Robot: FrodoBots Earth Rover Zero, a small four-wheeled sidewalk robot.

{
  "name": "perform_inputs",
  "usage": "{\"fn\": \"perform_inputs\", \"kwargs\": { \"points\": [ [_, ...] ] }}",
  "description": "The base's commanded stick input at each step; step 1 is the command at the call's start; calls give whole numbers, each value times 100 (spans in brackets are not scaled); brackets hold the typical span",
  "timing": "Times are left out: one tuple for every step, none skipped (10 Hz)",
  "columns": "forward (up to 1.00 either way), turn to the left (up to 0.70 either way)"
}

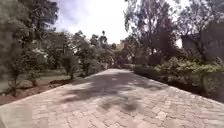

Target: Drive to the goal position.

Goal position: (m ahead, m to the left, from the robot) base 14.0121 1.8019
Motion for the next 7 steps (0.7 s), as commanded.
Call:
{"fn": "perform_inputs", "kwargs": {
  "points": [
    [70, 0],
    [70, 0],
    [70, 0],
    [70, 0],
    [70, 0],
    [70, 0],
    [70, 0]
  ]
}}
